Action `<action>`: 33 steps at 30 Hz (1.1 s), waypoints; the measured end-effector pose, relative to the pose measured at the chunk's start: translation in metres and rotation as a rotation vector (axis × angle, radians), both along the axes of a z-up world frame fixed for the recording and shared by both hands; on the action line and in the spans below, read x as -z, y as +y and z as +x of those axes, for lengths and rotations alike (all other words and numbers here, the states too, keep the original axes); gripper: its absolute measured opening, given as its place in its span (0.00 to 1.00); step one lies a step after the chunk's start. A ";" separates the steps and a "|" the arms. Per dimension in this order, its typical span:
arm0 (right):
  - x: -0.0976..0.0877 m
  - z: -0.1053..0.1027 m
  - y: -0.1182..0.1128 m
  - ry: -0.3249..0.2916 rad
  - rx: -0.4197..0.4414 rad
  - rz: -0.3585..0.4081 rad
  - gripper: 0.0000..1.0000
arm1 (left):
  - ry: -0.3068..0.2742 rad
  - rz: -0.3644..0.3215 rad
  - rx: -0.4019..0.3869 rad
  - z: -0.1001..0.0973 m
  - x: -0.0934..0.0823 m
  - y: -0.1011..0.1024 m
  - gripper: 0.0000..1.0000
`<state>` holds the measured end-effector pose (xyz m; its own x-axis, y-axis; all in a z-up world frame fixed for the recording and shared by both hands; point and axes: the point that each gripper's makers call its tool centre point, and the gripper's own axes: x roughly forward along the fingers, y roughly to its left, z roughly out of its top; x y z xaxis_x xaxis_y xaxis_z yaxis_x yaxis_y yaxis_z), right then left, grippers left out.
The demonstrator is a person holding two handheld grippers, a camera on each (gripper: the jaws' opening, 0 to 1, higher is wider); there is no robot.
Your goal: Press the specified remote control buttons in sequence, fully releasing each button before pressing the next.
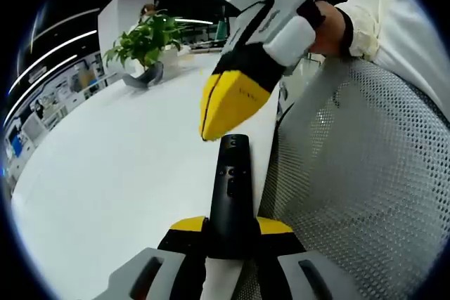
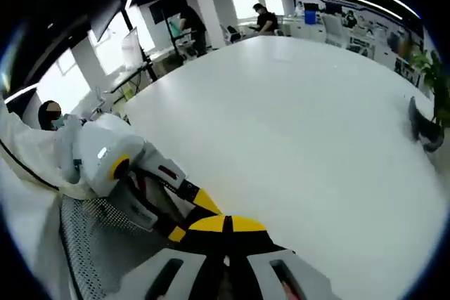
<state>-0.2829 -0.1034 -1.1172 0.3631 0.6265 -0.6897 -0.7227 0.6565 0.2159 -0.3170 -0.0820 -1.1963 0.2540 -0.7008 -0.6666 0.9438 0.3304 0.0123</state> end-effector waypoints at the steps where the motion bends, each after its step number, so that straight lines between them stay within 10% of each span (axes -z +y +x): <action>1: -0.002 0.001 -0.001 -0.006 0.007 0.001 0.00 | 0.000 0.000 0.000 0.000 0.000 0.000 0.25; 13: -0.056 0.024 -0.048 -0.310 0.238 0.058 0.05 | -0.003 -0.004 0.002 0.001 0.000 0.000 0.25; 18: -0.046 0.024 -0.054 -0.273 0.265 0.074 0.13 | -0.003 -0.005 0.002 0.001 -0.001 0.000 0.25; 33: -0.044 0.048 -0.079 -0.417 0.409 0.057 0.87 | -0.005 -0.013 -0.002 0.001 -0.001 -0.001 0.25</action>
<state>-0.2353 -0.1824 -1.0729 0.8167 0.4101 -0.4059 -0.4443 0.8958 0.0111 -0.3157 -0.0825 -1.1955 0.2585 -0.7088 -0.6563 0.9432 0.3321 0.0128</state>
